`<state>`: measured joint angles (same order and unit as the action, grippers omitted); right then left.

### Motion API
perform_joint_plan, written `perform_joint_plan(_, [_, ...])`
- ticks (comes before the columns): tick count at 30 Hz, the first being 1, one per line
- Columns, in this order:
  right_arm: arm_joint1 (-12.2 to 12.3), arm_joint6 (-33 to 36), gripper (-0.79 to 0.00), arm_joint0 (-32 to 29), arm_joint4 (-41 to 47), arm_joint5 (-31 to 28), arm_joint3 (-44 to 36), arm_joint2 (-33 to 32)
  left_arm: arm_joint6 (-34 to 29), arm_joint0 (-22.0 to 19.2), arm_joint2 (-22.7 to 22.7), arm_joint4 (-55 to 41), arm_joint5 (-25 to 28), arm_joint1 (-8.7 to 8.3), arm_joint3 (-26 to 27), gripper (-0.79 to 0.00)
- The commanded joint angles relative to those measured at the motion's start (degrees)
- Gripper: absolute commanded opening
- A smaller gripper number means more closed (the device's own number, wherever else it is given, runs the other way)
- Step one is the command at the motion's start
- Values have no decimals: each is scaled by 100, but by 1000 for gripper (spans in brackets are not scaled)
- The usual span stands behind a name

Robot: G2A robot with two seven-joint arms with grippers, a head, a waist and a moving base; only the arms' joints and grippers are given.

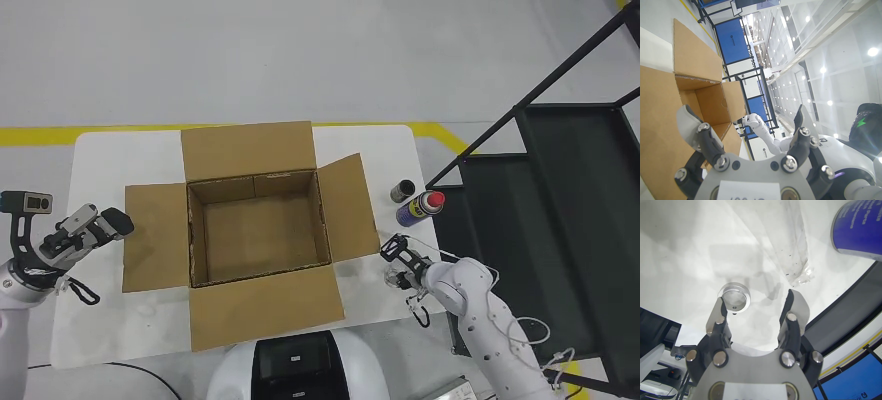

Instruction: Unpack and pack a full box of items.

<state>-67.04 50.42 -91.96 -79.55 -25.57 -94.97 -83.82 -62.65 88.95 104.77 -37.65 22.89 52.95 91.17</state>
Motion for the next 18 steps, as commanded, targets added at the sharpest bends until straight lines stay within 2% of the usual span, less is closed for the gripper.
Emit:
perform_joint_plan(1, [30, 47, -200, -160, 34, -63, -195, -144, 0, 0, 0, 0, 0, 0, 0, 0])
perform_joint_plan(3, [56, 36, -348, -300, 152, -168, -348, -282, 0, 0, 0, 0, 0, 0, 0, 0])
perform_joint_plan(6, [87, 18, -477, -390, 308, -350, -405, -410, 0, 0, 0, 0, 0, 0, 0, 0])
perform_joint_plan(9, [105, -20, -551, -344, 470, -528, -333, -425, 0, 0, 0, 0, 0, 0, 0, 0])
perform_joint_plan(10, [109, -38, -554, -313, 531, -577, -286, -415, 0, 0, 0, 0, 0, 0, 0, 0])
perform_joint_plan(12, [116, 7, -628, -221, 614, -630, -160, -380, 0, 0, 0, 0, 0, 0, 0, 0])
perform_joint_plan(15, [123, 48, -640, -63, 759, -622, 65, -354, 0, 0, 0, 0, 0, 0, 0, 0])
perform_joint_plan(18, [132, 92, -600, 50, 820, -617, 216, -307, 0, 0, 0, 0, 0, 0, 0, 0])
